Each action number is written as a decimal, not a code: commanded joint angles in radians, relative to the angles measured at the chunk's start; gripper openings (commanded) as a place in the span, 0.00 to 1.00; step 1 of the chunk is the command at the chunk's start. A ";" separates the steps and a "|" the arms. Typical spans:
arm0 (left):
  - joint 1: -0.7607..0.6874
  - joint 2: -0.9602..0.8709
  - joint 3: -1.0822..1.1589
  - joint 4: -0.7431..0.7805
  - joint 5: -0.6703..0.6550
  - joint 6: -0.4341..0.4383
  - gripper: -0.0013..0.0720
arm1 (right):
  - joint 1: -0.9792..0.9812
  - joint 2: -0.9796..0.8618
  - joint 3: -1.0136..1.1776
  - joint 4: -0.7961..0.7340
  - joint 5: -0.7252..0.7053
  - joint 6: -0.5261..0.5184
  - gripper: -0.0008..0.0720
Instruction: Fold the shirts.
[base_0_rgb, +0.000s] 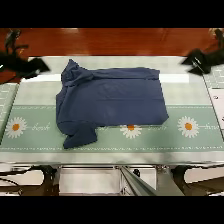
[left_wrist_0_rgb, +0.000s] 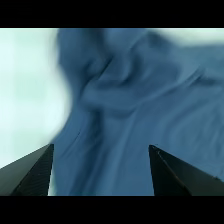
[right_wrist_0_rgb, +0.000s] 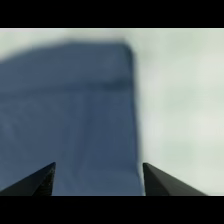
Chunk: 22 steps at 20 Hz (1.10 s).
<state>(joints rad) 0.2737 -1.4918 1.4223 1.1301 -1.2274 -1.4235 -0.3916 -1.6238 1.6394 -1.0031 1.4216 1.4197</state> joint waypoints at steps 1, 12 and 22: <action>0.164 0.098 -0.247 0.013 -0.148 0.016 0.97 | -0.156 0.214 -0.311 -0.111 0.013 -0.063 0.88; 0.324 0.214 -0.847 -0.353 0.079 0.237 0.97 | -0.234 0.705 -1.170 0.315 -0.251 -0.250 0.88; 0.158 0.189 -0.846 -0.420 0.098 0.292 0.45 | -0.234 0.699 -1.171 0.275 -0.267 -0.204 0.88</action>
<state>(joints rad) 0.4572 -1.2987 0.5747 0.7300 -1.0996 -1.1458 -0.6247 -0.9226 0.4728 -0.6945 1.1629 1.1816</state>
